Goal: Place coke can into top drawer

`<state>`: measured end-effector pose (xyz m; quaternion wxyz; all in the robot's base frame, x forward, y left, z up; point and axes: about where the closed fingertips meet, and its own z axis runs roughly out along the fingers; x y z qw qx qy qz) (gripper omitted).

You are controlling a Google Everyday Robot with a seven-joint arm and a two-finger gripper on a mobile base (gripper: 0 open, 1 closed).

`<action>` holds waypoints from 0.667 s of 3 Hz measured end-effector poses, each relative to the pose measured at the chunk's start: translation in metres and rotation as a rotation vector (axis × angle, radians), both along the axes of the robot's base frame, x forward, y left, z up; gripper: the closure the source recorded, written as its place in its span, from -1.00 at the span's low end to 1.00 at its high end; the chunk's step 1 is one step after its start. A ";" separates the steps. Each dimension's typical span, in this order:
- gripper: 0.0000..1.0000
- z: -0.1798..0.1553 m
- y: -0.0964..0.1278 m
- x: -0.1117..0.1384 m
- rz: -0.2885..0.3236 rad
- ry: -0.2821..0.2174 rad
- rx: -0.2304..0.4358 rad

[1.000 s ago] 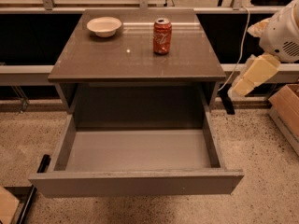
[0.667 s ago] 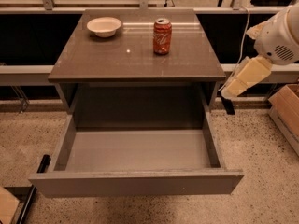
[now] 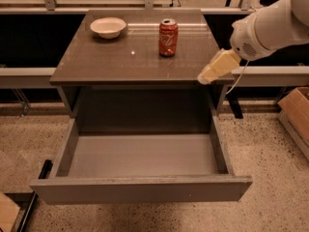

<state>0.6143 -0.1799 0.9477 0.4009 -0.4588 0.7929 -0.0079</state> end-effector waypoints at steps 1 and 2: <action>-1.00 0.005 0.015 0.054 0.006 -0.061 0.054; -1.00 0.003 0.017 0.057 -0.001 -0.062 0.061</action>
Offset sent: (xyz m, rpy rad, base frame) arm 0.0471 0.0134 0.0023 0.0457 -0.0521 0.0053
